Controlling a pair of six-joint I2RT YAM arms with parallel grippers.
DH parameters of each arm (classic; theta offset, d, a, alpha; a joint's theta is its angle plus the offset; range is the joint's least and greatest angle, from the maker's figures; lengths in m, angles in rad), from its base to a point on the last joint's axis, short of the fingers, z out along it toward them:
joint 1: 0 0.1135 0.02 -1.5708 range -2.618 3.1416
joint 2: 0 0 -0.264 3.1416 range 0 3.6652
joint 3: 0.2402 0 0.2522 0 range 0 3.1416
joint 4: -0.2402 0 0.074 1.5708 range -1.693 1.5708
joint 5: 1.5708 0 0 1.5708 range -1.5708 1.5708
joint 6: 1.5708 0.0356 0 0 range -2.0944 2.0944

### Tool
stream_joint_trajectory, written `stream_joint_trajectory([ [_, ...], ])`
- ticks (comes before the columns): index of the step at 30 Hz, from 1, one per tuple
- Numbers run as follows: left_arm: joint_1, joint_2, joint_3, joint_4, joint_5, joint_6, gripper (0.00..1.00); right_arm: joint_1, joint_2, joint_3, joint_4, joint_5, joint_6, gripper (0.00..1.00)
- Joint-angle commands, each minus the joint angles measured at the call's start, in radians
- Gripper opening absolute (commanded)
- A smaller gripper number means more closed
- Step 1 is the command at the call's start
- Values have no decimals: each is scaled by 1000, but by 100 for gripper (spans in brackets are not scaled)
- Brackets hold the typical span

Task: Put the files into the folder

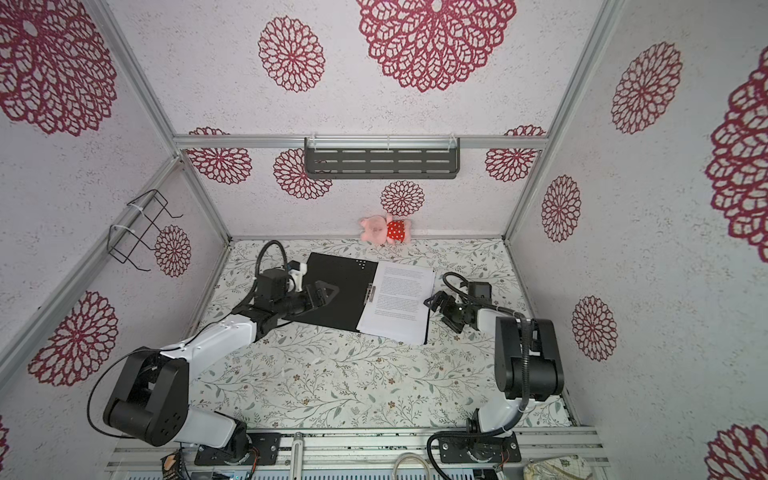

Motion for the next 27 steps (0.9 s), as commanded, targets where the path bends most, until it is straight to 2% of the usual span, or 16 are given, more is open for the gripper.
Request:
stream_joint_trajectory([
  [1,139,8,0,-120,58,-13,99,11,31,23,-90,82,-41,98],
  [3,231,40,3,-149,85,-6,99,16,62,44,-100,82,-45,97],
  [5,295,82,27,-203,106,6,99,32,71,72,-140,140,-67,95],
  [8,321,130,72,-272,97,45,99,109,34,134,-243,316,-120,93],
  [10,323,155,76,-273,112,37,99,180,34,217,-329,401,-135,85],
  [12,323,171,81,-291,107,36,99,257,36,285,-366,457,-145,81],
  [15,323,172,66,-281,98,22,99,349,91,392,-382,440,-121,77],
  [19,322,150,41,-263,103,-2,99,426,228,544,-403,410,-68,60],
  [24,323,61,-19,-232,130,-33,99,522,381,760,-483,459,-26,48],
  [27,319,1,-39,-249,139,-14,99,556,448,851,-515,508,10,46],
])
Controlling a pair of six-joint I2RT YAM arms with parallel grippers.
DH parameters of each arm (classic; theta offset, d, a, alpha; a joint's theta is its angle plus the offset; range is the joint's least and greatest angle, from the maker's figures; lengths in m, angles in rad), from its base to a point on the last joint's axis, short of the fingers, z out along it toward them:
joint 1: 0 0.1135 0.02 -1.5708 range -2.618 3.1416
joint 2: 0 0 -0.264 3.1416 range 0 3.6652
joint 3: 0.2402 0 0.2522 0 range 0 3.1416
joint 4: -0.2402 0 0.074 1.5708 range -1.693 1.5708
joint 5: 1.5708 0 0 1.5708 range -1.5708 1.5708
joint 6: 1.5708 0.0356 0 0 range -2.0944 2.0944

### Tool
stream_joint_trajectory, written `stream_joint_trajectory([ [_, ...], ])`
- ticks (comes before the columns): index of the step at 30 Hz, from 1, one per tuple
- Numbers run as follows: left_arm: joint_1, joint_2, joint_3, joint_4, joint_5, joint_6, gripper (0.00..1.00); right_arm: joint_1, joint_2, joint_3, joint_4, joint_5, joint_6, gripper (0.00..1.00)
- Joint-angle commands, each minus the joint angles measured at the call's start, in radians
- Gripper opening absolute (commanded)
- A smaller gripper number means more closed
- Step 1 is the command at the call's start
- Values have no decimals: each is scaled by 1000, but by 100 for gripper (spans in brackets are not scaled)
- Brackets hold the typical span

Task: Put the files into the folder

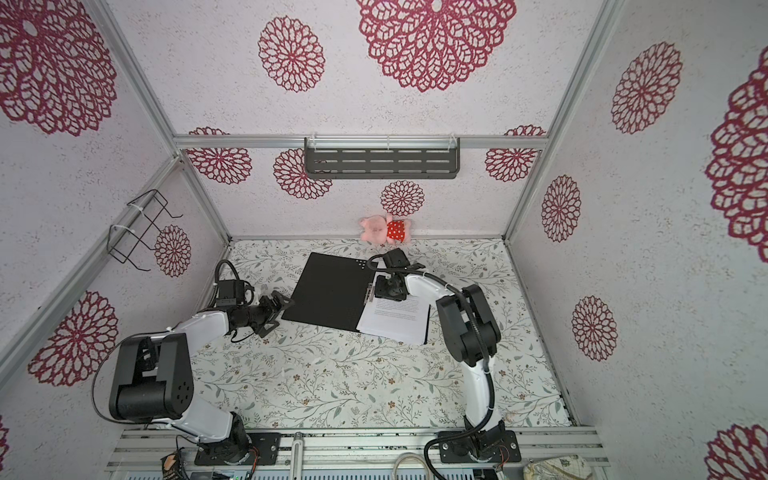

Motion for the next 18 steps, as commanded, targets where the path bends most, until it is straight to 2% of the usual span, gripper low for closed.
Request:
stream_joint_trajectory([
  [1,-6,-82,-12,0,29,14,99,30,29,100,-91,75,60,45],
  [5,-12,-153,-36,-18,47,28,99,53,89,190,-127,102,90,43],
  [10,-14,-219,-42,-44,65,49,99,76,161,298,-196,160,121,35],
  [18,-14,-262,-39,-52,93,49,99,93,233,386,-252,185,141,28],
])
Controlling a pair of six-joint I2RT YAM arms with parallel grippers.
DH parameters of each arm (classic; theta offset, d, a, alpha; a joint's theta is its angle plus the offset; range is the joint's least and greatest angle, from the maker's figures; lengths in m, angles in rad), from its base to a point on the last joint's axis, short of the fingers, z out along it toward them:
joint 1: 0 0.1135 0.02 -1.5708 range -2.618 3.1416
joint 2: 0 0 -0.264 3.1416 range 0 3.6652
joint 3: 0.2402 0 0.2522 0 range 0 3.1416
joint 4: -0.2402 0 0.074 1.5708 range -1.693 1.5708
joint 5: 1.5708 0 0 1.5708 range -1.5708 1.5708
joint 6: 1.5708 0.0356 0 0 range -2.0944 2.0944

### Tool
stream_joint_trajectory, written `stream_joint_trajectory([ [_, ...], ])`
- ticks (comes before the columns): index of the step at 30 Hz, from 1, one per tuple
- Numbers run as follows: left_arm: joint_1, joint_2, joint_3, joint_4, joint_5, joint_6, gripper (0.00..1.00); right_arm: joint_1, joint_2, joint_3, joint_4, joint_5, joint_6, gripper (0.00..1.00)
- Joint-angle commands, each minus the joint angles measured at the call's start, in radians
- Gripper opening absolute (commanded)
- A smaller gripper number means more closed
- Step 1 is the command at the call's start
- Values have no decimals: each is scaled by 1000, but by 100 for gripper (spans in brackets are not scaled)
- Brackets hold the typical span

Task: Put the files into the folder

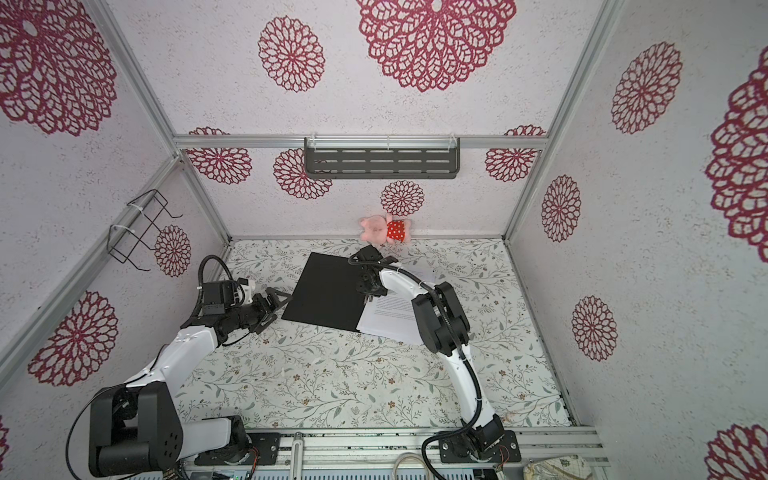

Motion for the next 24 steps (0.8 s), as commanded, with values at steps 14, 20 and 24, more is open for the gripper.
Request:
stream_joint_trajectory([
  [14,-5,-74,1,-47,-46,32,99,35,83,125,-170,121,-1,8],
  [20,-5,-96,-2,-62,-135,8,99,30,39,94,-144,98,-7,0],
  [24,-6,-138,-36,-69,-211,-5,99,13,-39,27,-87,32,-12,0],
])
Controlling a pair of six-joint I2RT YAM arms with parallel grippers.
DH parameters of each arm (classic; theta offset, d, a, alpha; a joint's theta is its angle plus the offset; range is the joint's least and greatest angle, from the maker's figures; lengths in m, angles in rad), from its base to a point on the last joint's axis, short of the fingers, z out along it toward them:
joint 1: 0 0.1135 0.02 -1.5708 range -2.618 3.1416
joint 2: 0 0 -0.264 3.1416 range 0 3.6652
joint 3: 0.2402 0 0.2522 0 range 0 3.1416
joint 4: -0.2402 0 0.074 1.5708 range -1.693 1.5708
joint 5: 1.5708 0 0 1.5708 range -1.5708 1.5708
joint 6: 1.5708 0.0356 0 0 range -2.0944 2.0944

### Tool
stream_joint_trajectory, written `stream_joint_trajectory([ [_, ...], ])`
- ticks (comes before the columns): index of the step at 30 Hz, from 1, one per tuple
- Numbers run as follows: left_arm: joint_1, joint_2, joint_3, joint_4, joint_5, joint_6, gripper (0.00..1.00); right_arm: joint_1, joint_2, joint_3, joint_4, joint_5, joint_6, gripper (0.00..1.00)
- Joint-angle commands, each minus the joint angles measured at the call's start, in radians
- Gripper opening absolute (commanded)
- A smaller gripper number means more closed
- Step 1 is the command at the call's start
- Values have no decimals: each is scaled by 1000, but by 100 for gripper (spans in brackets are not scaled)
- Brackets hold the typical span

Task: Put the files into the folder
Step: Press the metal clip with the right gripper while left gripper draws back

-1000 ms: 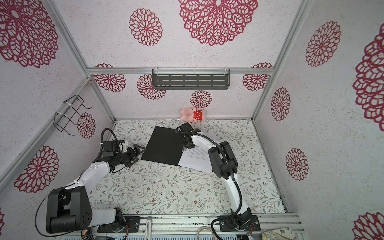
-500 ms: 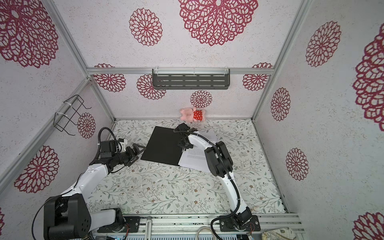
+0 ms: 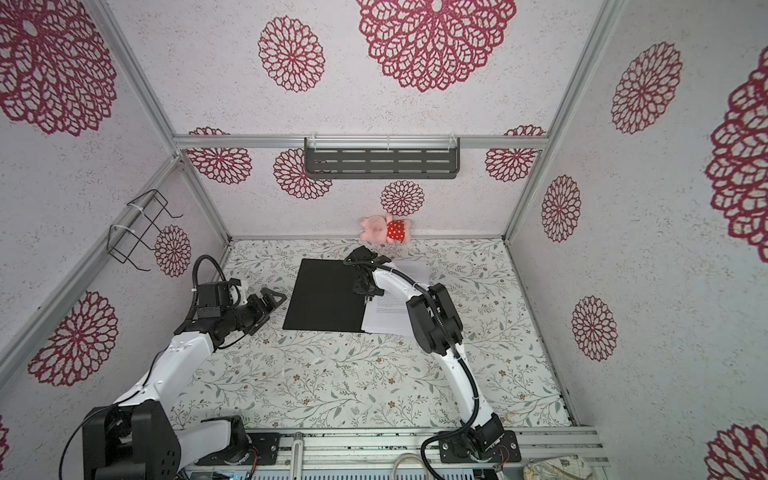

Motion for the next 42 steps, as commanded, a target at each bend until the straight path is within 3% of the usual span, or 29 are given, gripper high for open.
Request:
stream_joint_trajectory([
  [1,-5,-43,-36,3,-69,-10,99,-17,-91,-49,-24,-61,-15,0],
  [13,2,-44,-149,173,-20,-96,99,-93,-275,-217,96,-287,8,0],
  [19,2,42,-170,271,52,-144,99,-120,-330,-277,140,-360,27,0],
  [30,-11,216,-229,484,69,-250,99,-177,-396,-383,236,-482,84,0],
  [42,-12,189,-235,487,48,-255,99,-237,-457,-529,415,-615,180,0],
])
